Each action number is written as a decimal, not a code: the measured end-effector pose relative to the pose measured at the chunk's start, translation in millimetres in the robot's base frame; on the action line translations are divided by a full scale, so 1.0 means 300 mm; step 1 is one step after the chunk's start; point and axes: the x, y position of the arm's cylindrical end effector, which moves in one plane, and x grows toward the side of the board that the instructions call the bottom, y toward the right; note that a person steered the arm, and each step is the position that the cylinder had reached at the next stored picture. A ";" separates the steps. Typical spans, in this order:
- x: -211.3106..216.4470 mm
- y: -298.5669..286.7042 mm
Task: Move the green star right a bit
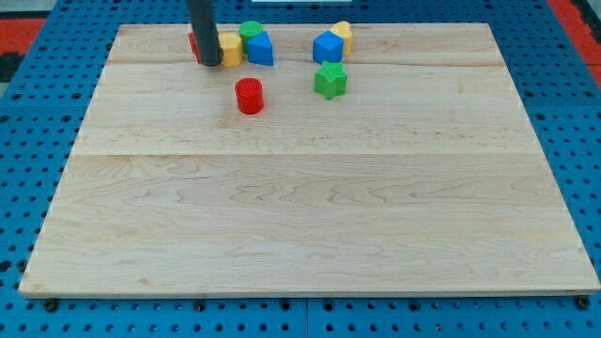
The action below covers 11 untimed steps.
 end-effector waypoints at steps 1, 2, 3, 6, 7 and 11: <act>0.000 0.030; 0.027 0.025; 0.087 0.099; 0.020 0.206; 0.024 0.246; -0.025 0.776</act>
